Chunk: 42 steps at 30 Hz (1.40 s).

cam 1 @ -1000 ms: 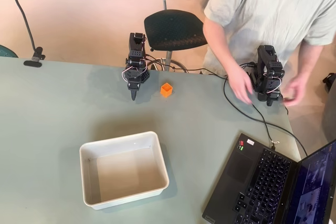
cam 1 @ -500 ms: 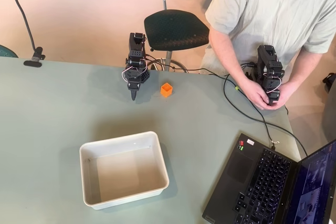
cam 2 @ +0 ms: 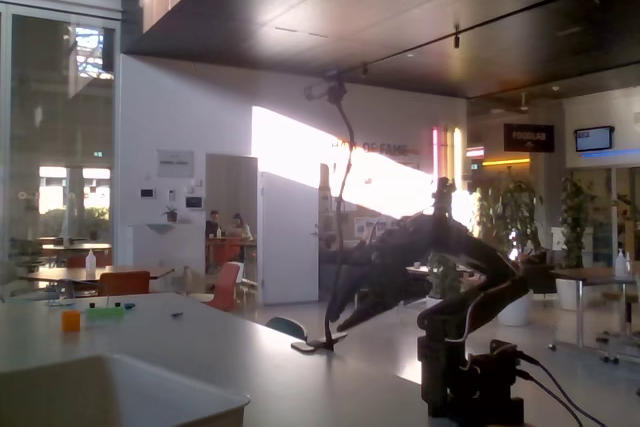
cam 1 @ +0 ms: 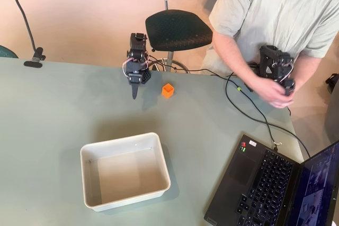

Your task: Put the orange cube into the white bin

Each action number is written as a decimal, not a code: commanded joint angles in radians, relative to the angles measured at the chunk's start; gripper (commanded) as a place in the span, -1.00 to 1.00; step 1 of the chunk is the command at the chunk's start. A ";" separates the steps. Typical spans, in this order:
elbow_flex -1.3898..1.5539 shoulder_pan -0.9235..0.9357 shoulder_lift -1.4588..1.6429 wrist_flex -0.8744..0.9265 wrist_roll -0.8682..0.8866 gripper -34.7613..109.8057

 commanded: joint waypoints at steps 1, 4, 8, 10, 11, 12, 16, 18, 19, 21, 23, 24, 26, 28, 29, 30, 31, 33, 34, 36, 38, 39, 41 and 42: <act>-0.213 -0.054 -0.081 0.089 -0.006 -0.43; -0.433 -0.198 -0.262 0.281 -0.008 -0.43; -0.699 -0.380 -0.565 0.518 -0.008 -0.43; -0.793 -0.485 -0.715 0.611 -0.005 -0.43; -0.825 -0.529 -0.782 0.644 -0.002 -0.43; -0.853 -0.575 -0.844 0.672 0.000 -0.43; -0.894 -0.739 -0.980 0.693 0.003 -0.43; -0.896 -0.808 -0.991 0.693 0.005 -0.43; -0.896 -0.839 -0.994 0.693 0.005 -0.43; -0.896 -0.896 -1.005 0.693 0.005 -0.43; -0.885 -0.942 -1.008 0.693 0.005 -0.43; -0.885 -0.959 -1.008 0.693 0.006 -0.43; -0.885 -0.980 -1.009 0.693 0.020 -0.43; -0.881 -0.996 -1.011 0.693 0.067 -0.43; -0.881 -1.000 -1.014 0.693 0.095 -0.43; -0.881 -1.002 -1.026 0.693 0.120 -0.42; -0.881 -1.003 -1.040 0.693 0.138 -0.42; -0.881 -1.009 -1.060 0.693 0.160 -0.42; -0.881 -1.020 -1.066 0.693 0.161 -0.42; -0.881 -1.032 -1.072 0.693 0.161 -0.42; -0.881 -1.039 -1.072 0.693 0.163 -0.42; -0.881 -1.043 -1.072 0.693 0.163 -0.41; -0.874 -1.051 -1.072 0.693 0.164 -0.35; -0.865 -1.052 -1.072 0.693 0.164 -0.30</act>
